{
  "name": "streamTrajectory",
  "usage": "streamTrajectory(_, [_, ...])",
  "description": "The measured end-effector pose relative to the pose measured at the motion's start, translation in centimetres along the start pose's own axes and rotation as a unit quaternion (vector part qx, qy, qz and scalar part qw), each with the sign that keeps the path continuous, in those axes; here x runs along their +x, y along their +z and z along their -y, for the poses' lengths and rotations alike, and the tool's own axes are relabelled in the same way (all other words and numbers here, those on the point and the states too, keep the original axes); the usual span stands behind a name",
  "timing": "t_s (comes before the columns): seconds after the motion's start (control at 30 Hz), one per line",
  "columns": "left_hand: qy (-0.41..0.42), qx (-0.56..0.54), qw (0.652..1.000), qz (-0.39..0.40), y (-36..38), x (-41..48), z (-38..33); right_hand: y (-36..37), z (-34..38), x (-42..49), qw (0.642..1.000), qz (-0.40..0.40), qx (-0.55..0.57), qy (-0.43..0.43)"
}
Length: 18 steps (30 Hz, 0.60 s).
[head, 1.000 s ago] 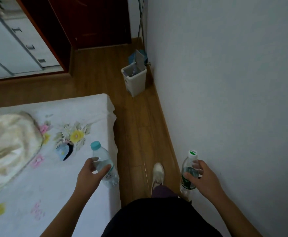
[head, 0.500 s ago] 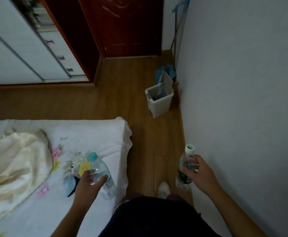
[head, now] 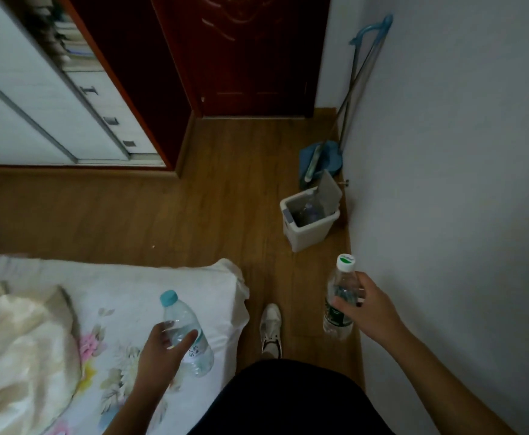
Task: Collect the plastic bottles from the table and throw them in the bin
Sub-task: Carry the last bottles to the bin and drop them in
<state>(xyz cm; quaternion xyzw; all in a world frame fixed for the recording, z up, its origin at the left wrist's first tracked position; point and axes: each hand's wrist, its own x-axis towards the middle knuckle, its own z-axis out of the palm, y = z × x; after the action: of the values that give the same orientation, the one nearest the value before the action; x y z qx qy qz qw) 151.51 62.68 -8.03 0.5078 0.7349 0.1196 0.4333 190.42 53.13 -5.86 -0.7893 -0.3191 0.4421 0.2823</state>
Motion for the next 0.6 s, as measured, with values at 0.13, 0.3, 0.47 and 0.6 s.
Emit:
streamTrajectory(0.13, [0.023,0.048,0.997,0.059,0.7,7.3,-6.4,-1.4,1.0,3.5,0.998,-0.050,0.012,0.040])
streamTrajectory(0.3, [0.107,0.092,0.983,0.119,2.1,14.3,-15.4,-3.2,3.3,7.0,0.995,-0.082,0.001,0.054])
streamTrajectory(0.47, [0.139,0.083,0.971,0.174,4.1,19.7,-22.4,-4.2,5.8,11.9,0.993,-0.090,-0.007,0.076])
streamTrajectory(0.6, [0.131,0.065,0.972,0.185,5.5,23.0,-25.9,-4.8,7.8,17.2,0.995,-0.062,-0.017,0.078])
